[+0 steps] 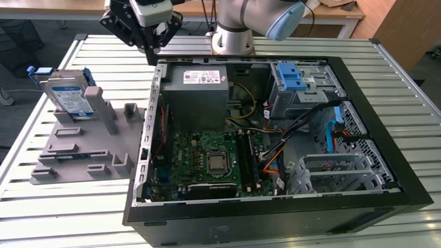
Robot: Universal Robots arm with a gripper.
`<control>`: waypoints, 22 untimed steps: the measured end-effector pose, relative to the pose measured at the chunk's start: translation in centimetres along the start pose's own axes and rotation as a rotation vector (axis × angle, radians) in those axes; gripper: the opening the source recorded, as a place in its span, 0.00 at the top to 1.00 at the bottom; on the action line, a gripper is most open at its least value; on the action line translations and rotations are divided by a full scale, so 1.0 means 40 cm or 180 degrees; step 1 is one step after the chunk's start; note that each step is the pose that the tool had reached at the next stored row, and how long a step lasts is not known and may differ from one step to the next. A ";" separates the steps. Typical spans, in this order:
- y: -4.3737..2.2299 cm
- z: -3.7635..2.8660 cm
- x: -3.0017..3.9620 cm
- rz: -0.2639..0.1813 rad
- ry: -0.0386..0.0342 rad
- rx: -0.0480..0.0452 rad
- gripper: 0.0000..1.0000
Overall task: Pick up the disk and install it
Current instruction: 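Reach for the disk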
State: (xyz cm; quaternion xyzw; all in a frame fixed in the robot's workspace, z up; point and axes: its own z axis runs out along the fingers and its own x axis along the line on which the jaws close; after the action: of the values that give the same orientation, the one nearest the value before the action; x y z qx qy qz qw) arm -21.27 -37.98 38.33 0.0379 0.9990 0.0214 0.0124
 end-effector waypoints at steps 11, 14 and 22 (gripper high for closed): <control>-0.001 0.002 0.009 0.0000 0.0000 0.0000 0.89; -0.001 0.002 0.011 0.0000 0.0000 0.0000 0.89; -0.001 0.004 0.017 0.0000 0.0000 0.0000 0.89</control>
State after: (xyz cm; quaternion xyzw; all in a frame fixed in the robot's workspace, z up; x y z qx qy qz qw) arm -21.97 -37.98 38.17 0.0379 0.9990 0.0214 0.0124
